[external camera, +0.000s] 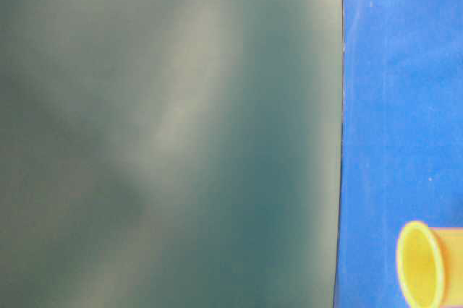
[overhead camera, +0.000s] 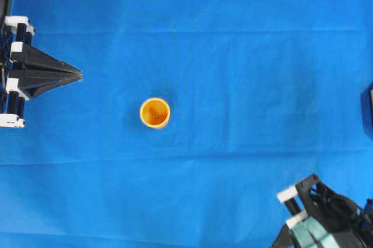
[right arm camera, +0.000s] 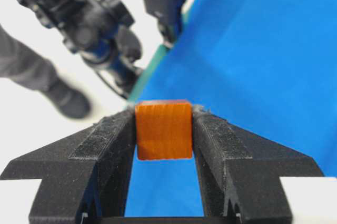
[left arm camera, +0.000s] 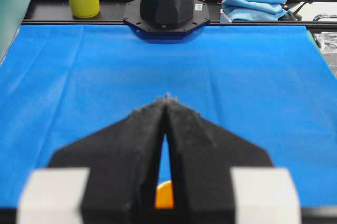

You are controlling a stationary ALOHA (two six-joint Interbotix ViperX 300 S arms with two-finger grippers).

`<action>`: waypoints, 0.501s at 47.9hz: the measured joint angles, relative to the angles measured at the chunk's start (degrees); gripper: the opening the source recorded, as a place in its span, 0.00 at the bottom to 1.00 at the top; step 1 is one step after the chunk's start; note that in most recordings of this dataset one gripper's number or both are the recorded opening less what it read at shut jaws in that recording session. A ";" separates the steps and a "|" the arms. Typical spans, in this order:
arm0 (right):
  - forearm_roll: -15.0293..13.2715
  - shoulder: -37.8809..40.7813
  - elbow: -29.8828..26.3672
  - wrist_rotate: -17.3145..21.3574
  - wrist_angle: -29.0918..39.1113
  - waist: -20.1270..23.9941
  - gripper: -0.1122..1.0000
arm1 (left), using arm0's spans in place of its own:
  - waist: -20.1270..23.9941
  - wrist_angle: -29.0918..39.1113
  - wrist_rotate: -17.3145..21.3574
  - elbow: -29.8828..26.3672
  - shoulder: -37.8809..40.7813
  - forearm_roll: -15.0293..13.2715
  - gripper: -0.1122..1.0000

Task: Move the block forward with right arm.
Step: 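Lift the cube and carry it right and toward the front edge, then hold the cube in the right gripper off the table's front edge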

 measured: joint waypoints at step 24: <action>0.00 1.14 -1.41 0.00 -0.09 0.88 0.46 | 0.00 0.09 -0.09 -0.18 -0.09 0.00 0.11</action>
